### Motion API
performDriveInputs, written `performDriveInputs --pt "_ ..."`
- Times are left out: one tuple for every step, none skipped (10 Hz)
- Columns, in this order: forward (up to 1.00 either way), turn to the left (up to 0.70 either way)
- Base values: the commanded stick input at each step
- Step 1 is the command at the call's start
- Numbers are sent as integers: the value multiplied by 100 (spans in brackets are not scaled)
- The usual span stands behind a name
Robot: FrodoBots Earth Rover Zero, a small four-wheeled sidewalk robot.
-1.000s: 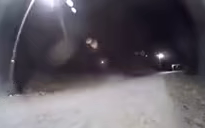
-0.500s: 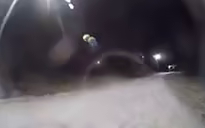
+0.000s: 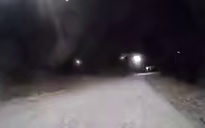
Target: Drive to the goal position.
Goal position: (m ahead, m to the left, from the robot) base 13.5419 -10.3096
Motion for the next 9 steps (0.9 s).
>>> performDriveInputs --pt "100 -40" --pt "100 -40" --pt "100 -40" --pt "100 -40" --pt "100 -40" --pt "100 -16" --pt "100 -5" --pt "100 0" --pt "100 0"
